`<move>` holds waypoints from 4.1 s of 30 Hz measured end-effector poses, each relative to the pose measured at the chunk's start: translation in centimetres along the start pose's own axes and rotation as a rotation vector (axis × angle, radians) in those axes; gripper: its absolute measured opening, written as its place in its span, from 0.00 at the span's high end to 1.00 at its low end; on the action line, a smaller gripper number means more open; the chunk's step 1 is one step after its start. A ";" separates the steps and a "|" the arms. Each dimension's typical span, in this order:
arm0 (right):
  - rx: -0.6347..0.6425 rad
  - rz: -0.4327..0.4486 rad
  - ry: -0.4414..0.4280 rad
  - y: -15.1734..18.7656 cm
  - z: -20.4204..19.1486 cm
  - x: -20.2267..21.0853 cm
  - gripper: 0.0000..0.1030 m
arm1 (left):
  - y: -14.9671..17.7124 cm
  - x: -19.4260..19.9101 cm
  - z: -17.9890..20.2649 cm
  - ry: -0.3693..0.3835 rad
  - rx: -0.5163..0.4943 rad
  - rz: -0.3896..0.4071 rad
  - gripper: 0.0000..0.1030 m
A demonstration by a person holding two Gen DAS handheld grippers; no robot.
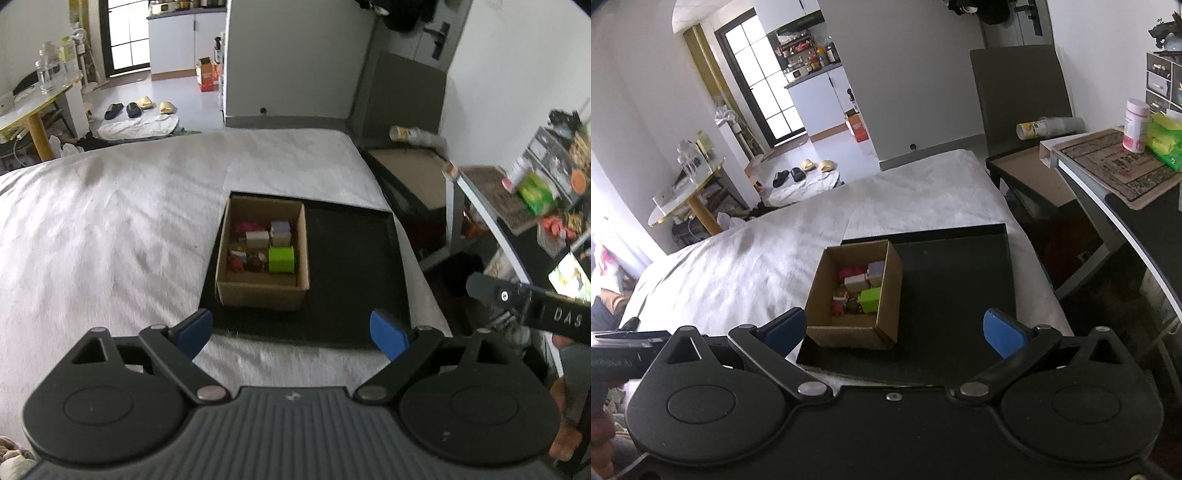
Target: Organize rigid objects
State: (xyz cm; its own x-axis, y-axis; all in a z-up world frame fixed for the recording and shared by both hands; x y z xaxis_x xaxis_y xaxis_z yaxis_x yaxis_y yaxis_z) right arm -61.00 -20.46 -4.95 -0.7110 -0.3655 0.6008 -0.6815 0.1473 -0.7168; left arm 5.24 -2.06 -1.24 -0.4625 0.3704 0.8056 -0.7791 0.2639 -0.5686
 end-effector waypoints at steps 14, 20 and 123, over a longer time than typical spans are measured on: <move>-0.028 -0.041 0.022 2.8 0.4 1.2 0.00 | 1.6 1.1 0.5 -0.029 -0.022 0.064 0.11; -0.038 -0.051 0.021 3.4 0.5 1.5 0.00 | 2.2 0.8 0.7 -0.032 -0.035 0.058 0.11; 0.003 -0.073 0.033 2.9 -0.6 1.5 0.00 | 2.6 0.5 -0.6 -0.030 -0.033 0.011 0.11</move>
State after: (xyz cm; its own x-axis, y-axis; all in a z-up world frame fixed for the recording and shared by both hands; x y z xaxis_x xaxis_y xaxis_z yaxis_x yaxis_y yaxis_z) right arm -64.16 -20.02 -5.87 -0.6651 -0.3447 0.6625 -0.7309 0.1187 -0.6720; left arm 3.22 -0.66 -2.46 -0.4836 0.3469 0.8036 -0.7599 0.2892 -0.5822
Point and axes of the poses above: each gripper's, at about its wrist camera, not at the fingertips, and x roughly against the way its jaws point, z to its right, y to its underside, the point moved 1 cm from there along -x, roughly the way its jaws point, and after that the axes turned 6 degrees about x, right-handed, at the moved point
